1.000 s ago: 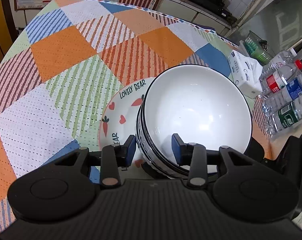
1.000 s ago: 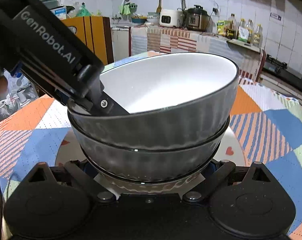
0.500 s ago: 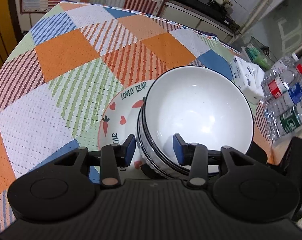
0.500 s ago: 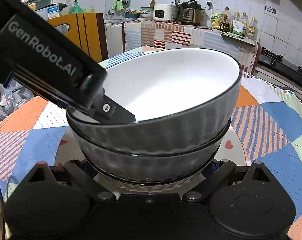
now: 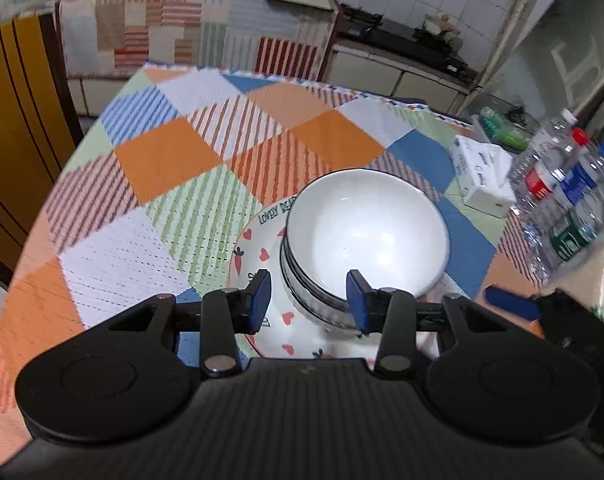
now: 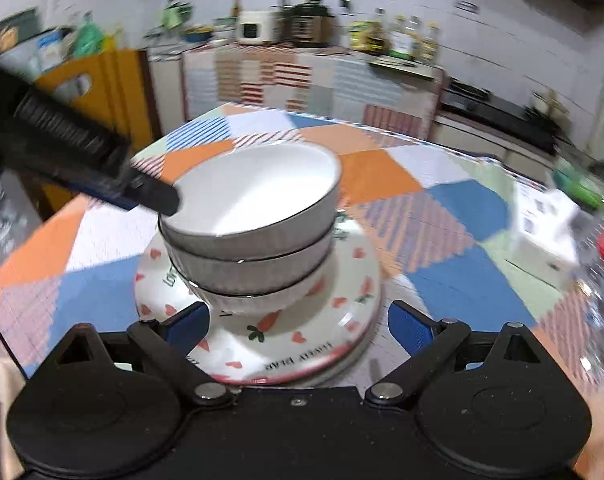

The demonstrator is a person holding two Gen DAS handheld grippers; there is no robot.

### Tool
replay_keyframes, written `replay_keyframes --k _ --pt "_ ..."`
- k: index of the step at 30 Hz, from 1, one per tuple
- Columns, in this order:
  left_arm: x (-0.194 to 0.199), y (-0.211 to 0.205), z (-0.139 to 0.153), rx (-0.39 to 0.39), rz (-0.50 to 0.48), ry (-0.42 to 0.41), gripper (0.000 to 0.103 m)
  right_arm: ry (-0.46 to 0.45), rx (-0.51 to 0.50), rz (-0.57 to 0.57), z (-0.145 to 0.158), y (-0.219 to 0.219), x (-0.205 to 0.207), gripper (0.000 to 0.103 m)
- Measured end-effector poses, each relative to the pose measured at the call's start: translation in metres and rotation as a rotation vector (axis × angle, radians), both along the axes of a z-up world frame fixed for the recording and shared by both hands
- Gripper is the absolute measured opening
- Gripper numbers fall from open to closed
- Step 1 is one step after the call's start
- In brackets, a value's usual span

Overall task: Organize plates and bowls
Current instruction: 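Carry the bowl stack with both grippers and lower it onto the bunny plate, then open both grippers and withdraw from the bowls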

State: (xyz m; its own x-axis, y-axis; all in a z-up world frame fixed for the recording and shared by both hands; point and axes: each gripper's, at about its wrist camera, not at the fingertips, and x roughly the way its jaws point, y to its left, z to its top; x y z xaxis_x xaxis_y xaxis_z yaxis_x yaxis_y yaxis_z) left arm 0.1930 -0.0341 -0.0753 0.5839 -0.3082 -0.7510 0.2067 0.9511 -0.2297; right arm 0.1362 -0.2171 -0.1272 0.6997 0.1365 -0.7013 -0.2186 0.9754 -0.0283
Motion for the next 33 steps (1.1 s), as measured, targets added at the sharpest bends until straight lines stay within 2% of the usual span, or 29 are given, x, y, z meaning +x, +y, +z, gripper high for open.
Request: replay_keyframes --k 6,10,13,17,25,28,33 --pt "-0.036 -0.006 0.027 0.060 -0.006 -0.056 0.041 0.001 -0.046 -0.162 0.030 -0.009 -0.020 0.099" --pt "-0.057 -0.008 0.047 0.099 -0.015 -0.094 0.044 0.020 -0.081 -0.218 0.044 -0.009 -0.031 0.099" --pt "-0.071 -0.007 0.061 0.097 -0.022 -0.113 0.046 0.025 -0.111 -0.244 0.056 -0.005 -0.043 0.099" --pt "-0.088 -0.001 0.073 0.098 -0.028 -0.115 0.049 0.028 -0.058 -0.264 0.073 -0.008 -0.059 0.099" --pt "-0.111 0.014 0.074 0.102 -0.005 -0.106 0.064 0.046 0.016 -0.296 0.100 -0.002 -0.089 0.098" --pt "-0.117 0.020 0.071 0.109 0.013 -0.108 0.070 0.034 0.006 -0.300 0.107 0.003 -0.100 0.098" --pt "-0.125 0.034 0.067 0.105 0.062 -0.122 0.070 0.045 0.008 -0.299 0.107 0.010 -0.106 0.098"
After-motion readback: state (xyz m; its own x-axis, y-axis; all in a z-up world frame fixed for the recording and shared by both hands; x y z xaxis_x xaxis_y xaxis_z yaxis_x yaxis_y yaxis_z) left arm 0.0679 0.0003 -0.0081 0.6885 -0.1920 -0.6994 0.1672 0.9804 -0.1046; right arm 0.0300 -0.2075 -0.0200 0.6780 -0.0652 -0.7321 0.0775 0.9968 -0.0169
